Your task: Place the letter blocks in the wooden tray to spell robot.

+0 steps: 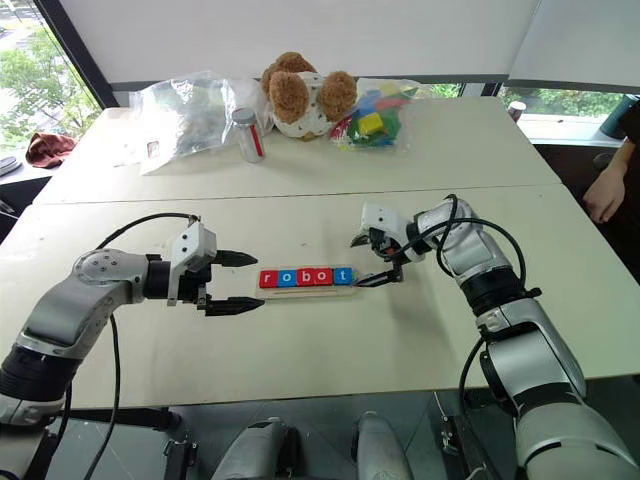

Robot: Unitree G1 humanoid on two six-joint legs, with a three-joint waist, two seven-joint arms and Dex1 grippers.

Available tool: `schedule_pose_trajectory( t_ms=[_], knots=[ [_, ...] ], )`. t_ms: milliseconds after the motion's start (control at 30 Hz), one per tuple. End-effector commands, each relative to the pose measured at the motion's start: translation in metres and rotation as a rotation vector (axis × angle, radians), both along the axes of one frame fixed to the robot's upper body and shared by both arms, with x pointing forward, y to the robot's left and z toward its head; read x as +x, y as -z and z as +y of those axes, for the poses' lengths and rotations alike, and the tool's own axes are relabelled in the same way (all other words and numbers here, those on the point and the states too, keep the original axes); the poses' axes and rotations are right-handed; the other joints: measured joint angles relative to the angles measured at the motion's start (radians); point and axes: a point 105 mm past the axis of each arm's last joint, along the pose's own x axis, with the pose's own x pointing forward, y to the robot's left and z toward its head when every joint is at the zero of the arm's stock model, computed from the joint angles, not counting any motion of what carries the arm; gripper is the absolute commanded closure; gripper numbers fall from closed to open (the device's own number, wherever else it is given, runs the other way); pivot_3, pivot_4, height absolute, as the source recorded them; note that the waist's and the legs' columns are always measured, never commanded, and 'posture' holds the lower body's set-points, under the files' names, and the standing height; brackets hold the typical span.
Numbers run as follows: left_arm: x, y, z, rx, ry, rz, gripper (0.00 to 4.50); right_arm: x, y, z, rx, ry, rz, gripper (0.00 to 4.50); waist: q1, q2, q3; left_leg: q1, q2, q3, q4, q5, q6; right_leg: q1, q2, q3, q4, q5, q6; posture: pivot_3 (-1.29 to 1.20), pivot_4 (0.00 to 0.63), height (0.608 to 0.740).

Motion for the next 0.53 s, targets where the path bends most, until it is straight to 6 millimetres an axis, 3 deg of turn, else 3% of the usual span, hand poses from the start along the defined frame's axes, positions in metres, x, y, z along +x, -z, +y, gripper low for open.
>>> schedule_pose_trajectory(
  t_ms=[33, 167, 333, 433, 533],
  knots=[
    [0.001, -0.011, 0.016, -0.019, -0.057, -0.032, 0.00, -0.002, -0.028, -0.007, 0.080, 0.036, -0.052, 0.02, -0.001, 0.000, 0.000, 0.000, 0.000, 0.000, 0.000, 0.000, 0.000, 0.000, 0.000, 0.000, 0.000, 0.000, 0.000, 0.00, 0.150, 0.740],
    [-0.012, 0.000, 0.039, -0.029, -0.145, 0.068, 0.00, -0.026, -0.038, -0.024, 0.211, 0.154, 0.055, 0.02, 0.003, 0.000, 0.000, 0.000, 0.000, 0.000, -0.002, -0.001, 0.001, -0.001, 0.000, 0.000, 0.000, 0.000, 0.000, 0.00, 0.150, 0.740],
    [-0.022, 0.010, 0.070, -0.037, -0.298, 0.120, 0.00, -0.063, -0.019, -0.052, 0.319, 0.415, 0.137, 0.02, 0.013, 0.000, 0.000, -0.002, 0.000, -0.003, -0.001, -0.004, 0.006, 0.000, -0.002, -0.001, -0.002, 0.000, 0.000, 0.00, 0.150, 0.740],
    [-0.025, 0.015, 0.080, -0.062, -0.356, 0.134, 0.00, -0.074, -0.009, -0.072, 0.356, 0.602, 0.126, 0.02, 0.009, 0.000, 0.000, -0.002, 0.000, -0.002, 0.000, -0.004, 0.006, 0.000, -0.003, 0.000, -0.002, 0.000, 0.000, 0.00, 0.150, 0.740],
    [-0.024, 0.019, 0.085, -0.094, -0.394, 0.143, 0.00, -0.081, -0.003, -0.078, 0.380, 0.691, 0.123, 0.02, 0.007, 0.000, 0.000, 0.000, 0.000, -0.002, 0.000, -0.004, 0.006, 0.002, -0.003, 0.000, -0.001, 0.000, -0.001, 0.00, 0.150, 0.740]
  ],
)
